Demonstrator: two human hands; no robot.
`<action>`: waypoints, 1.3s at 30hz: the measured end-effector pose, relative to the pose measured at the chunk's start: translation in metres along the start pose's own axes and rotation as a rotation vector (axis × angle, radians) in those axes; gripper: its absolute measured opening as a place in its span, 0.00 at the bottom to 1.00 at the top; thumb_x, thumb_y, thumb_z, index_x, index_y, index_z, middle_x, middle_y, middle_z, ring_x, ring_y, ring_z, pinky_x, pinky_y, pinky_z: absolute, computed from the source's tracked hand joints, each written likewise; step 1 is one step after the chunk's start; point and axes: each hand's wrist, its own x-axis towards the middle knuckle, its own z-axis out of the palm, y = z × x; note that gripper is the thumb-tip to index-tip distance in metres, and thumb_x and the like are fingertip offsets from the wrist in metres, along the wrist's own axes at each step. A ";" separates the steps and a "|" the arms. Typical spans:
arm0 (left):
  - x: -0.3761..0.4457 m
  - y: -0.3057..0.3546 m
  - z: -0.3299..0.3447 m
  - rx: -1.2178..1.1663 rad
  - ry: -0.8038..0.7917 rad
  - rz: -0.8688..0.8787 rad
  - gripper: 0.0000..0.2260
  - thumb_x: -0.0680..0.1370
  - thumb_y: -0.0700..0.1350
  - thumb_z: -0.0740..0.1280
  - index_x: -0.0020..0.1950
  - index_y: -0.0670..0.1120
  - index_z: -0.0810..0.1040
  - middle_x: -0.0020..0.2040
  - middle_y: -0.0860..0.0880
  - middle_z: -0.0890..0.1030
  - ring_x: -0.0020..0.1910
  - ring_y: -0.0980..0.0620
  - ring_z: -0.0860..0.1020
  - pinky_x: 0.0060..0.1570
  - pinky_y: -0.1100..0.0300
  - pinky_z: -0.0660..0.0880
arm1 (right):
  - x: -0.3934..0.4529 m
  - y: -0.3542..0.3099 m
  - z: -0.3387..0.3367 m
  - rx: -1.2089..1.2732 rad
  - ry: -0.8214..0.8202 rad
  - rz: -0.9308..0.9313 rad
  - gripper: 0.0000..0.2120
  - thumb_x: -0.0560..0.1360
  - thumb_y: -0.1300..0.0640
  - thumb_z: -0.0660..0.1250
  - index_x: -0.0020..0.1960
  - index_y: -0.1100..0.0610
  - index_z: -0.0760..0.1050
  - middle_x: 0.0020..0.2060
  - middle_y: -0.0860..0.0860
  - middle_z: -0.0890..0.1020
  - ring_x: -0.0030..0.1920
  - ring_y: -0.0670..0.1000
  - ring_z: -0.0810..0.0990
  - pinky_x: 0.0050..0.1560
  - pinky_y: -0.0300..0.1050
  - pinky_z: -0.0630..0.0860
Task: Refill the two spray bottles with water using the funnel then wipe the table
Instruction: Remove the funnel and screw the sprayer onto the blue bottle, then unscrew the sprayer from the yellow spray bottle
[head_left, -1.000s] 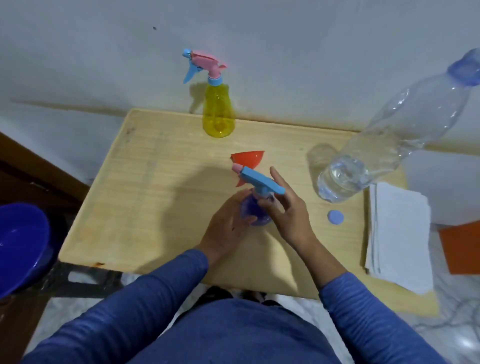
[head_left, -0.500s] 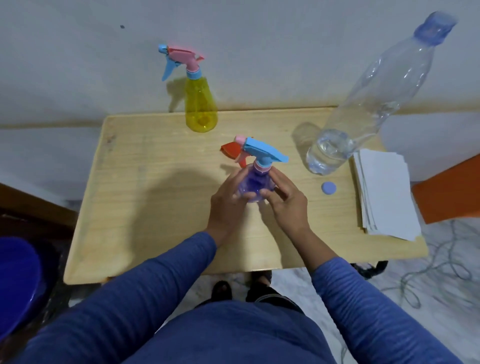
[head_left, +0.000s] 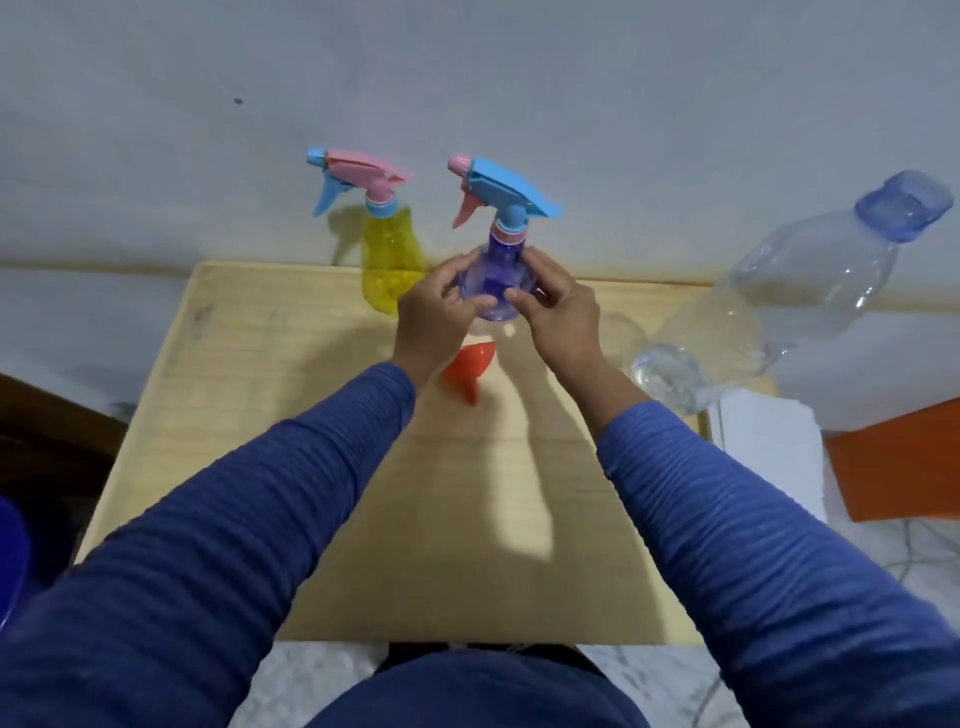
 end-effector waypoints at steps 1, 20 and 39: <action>0.007 -0.003 0.000 0.054 0.018 -0.024 0.24 0.69 0.39 0.72 0.64 0.48 0.76 0.49 0.54 0.80 0.47 0.59 0.78 0.50 0.68 0.75 | 0.009 0.004 0.004 -0.002 -0.019 0.009 0.25 0.69 0.70 0.70 0.65 0.59 0.74 0.65 0.57 0.75 0.65 0.54 0.74 0.67 0.52 0.71; 0.052 -0.063 0.018 0.034 0.063 -0.151 0.22 0.70 0.35 0.72 0.62 0.46 0.74 0.55 0.52 0.78 0.54 0.56 0.77 0.56 0.65 0.74 | 0.064 0.050 0.023 -0.149 -0.134 0.041 0.25 0.69 0.68 0.70 0.65 0.53 0.74 0.56 0.48 0.80 0.54 0.45 0.77 0.61 0.39 0.73; 0.037 -0.004 -0.010 0.784 -0.234 -0.270 0.19 0.79 0.48 0.63 0.64 0.37 0.71 0.64 0.40 0.75 0.63 0.41 0.73 0.61 0.54 0.67 | 0.054 -0.008 0.002 -1.088 -0.433 0.260 0.14 0.75 0.57 0.62 0.57 0.63 0.73 0.58 0.59 0.78 0.57 0.59 0.76 0.47 0.45 0.70</action>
